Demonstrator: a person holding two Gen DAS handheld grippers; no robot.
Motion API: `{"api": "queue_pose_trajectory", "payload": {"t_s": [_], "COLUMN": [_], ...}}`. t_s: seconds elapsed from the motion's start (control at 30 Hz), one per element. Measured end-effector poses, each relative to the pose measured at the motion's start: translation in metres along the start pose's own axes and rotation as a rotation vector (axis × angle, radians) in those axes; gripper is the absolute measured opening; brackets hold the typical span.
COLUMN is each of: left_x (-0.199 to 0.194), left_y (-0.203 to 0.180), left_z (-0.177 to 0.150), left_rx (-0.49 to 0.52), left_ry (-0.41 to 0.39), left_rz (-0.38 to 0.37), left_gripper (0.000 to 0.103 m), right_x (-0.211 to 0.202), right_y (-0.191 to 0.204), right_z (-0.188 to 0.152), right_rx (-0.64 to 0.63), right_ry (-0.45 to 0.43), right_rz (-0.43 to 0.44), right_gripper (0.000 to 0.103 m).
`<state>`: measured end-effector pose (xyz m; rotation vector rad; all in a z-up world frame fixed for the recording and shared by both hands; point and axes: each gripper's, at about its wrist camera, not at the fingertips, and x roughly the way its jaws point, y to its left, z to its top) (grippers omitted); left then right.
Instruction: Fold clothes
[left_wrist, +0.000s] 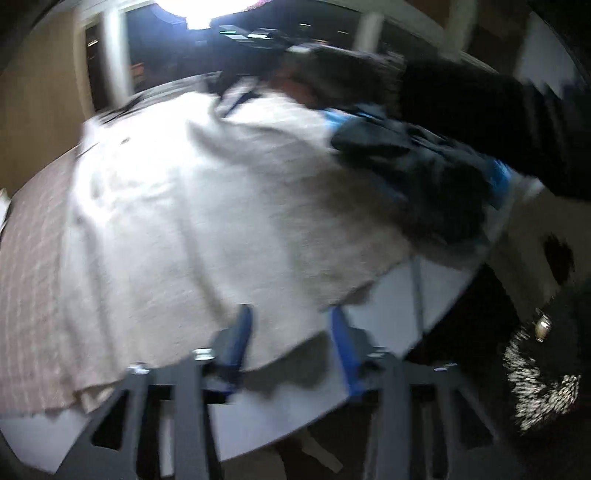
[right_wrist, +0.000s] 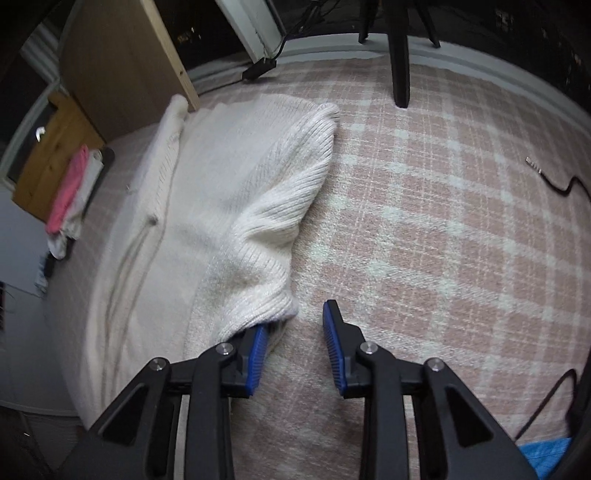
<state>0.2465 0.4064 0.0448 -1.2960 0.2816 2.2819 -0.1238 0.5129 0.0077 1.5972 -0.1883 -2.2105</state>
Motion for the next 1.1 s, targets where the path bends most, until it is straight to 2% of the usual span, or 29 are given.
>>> {"api": "queue_pose_trajectory", "payload": {"t_s": [0.1, 0.2, 0.27, 0.33, 0.4, 0.43, 0.6, 0.8, 0.87, 0.97, 1.1], "left_x": [0.016, 0.031, 0.036, 0.036, 0.034, 0.032, 0.017, -0.009, -0.014, -0.023, -0.024], "left_y": [-0.017, -0.019, -0.021, -0.018, -0.007, 0.003, 0.041, 0.079, 0.091, 0.108, 0.120], "left_z": [-0.003, -0.007, -0.008, -0.008, -0.006, -0.005, -0.005, -0.020, -0.034, -0.056, -0.073], "left_rx": [0.091, 0.122, 0.145, 0.136, 0.097, 0.054, -0.194, -0.425, -0.498, -0.598, -0.656], "left_ry": [0.042, 0.082, 0.074, 0.059, 0.047, 0.043, 0.003, -0.105, -0.135, -0.185, -0.201], "left_rz": [0.042, 0.073, 0.084, 0.081, 0.083, 0.055, -0.122, -0.220, -0.238, -0.270, -0.229], "left_gripper": [0.055, 0.054, 0.052, 0.040, 0.013, 0.012, 0.010, 0.010, 0.010, 0.010, 0.010], "right_x": [0.000, 0.000, 0.002, 0.006, 0.009, 0.011, 0.011, -0.004, -0.007, -0.006, 0.014], "right_y": [-0.001, -0.001, -0.001, 0.000, 0.000, 0.000, 0.000, 0.000, 0.010, 0.046, 0.091], "right_z": [-0.003, -0.007, -0.011, -0.014, -0.012, -0.013, -0.013, -0.003, 0.002, 0.015, 0.040], "right_rx": [0.001, 0.002, 0.004, 0.002, -0.008, -0.008, 0.027, 0.178, 0.183, 0.127, 0.056], "right_ry": [0.004, 0.007, 0.010, 0.014, 0.019, 0.020, 0.023, 0.010, 0.004, 0.003, 0.018], "right_rz": [-0.001, -0.002, -0.004, -0.011, -0.021, -0.019, -0.017, 0.024, 0.036, 0.005, -0.028], "right_gripper": [0.029, 0.029, 0.029, 0.029, 0.019, 0.013, 0.009, 0.007, 0.007, 0.007, 0.007]}}
